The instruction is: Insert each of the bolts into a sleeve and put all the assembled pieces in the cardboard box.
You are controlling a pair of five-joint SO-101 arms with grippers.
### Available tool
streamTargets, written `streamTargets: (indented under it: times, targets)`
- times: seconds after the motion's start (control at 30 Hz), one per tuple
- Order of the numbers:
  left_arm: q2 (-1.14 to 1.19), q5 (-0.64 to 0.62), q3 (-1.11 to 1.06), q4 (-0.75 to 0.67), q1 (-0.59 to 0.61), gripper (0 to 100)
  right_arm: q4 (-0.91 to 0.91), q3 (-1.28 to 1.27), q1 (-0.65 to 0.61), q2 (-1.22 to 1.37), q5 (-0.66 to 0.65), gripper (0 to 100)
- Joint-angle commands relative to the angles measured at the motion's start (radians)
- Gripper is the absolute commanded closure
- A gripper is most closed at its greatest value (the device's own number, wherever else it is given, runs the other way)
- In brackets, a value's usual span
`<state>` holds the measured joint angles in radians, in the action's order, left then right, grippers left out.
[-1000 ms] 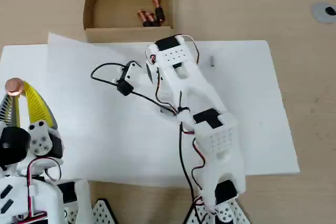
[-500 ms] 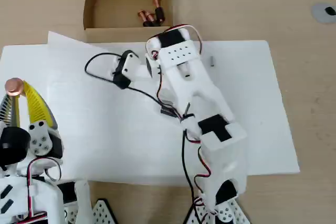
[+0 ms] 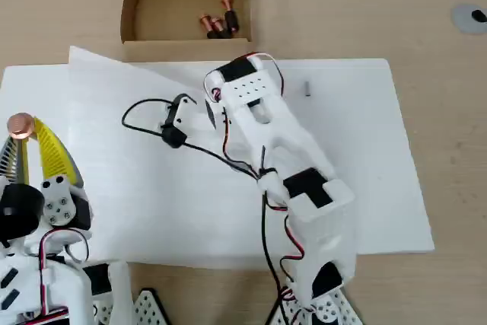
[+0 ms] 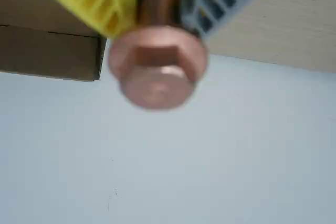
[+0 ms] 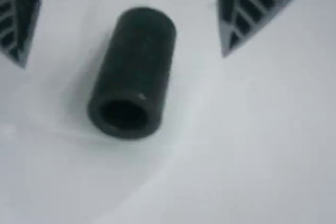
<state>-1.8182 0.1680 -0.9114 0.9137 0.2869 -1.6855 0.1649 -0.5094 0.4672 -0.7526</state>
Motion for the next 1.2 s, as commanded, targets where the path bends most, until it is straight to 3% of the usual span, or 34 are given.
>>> streamTargets:
  times: [0.0,0.47,0.77,1.17]
  targets:
    - [-0.005,0.003,0.043,0.000,0.011,99,0.048,-0.027,-0.005,-0.067,-0.003,72.1]
    - [-0.004,0.005,0.041,0.000,0.011,99,0.140,-0.110,0.041,-0.054,-0.008,72.4]
    - [-0.004,0.005,0.041,0.000,0.012,99,0.140,-0.079,0.061,0.059,0.014,98.5]
    - [-0.004,0.005,0.044,0.000,0.012,99,0.020,0.262,0.120,0.058,0.110,98.8]
